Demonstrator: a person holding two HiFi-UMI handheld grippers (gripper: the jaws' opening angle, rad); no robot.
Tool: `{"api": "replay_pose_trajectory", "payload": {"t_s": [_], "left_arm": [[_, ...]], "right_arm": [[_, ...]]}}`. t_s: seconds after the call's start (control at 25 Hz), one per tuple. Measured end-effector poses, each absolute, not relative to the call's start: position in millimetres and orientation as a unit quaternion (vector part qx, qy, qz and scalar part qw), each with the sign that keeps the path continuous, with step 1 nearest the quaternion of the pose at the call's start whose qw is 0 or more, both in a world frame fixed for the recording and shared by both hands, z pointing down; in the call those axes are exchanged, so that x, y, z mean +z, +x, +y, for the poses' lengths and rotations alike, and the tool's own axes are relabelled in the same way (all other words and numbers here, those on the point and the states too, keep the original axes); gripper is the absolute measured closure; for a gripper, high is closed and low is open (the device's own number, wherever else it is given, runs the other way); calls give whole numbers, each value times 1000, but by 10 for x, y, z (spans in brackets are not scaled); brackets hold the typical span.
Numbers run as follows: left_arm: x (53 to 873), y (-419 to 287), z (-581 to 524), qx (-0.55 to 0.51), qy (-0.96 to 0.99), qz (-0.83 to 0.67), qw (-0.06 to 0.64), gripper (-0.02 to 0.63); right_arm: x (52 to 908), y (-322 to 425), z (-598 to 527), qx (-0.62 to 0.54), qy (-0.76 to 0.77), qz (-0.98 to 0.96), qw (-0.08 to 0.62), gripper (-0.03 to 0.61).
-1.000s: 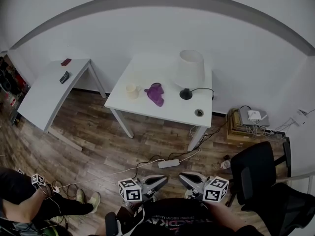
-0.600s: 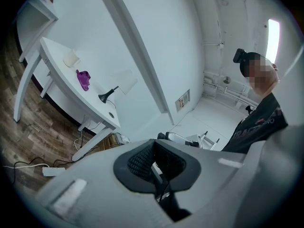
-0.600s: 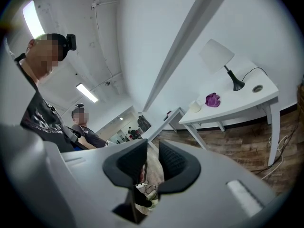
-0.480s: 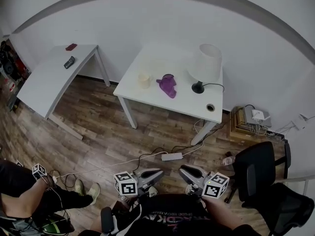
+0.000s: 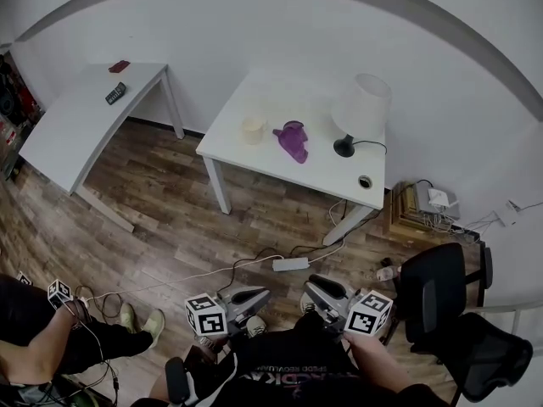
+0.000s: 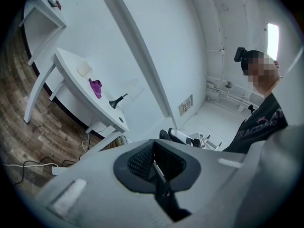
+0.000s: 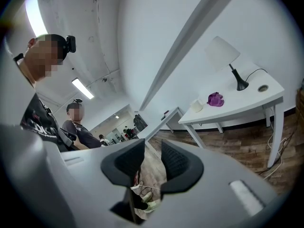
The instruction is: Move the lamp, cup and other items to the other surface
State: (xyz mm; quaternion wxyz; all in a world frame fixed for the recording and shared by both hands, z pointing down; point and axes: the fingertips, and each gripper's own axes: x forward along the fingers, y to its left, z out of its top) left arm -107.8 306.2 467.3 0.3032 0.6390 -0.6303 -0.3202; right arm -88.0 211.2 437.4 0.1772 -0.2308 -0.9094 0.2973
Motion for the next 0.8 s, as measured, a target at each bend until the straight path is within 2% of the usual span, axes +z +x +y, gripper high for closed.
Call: {"api": "replay_pose_trajectory", "payload": {"t_s": [0.4, 0.8], "left_arm": [[4628, -1371, 3016, -318, 597, -675, 294, 614], [4686, -1654, 2816, -319, 532, -731, 284, 614]], "right_arm": [[4369, -1414, 1826, 287, -254, -905, 184, 454], [4641, -2426, 997, 189, -244, -929, 206, 411]]}}
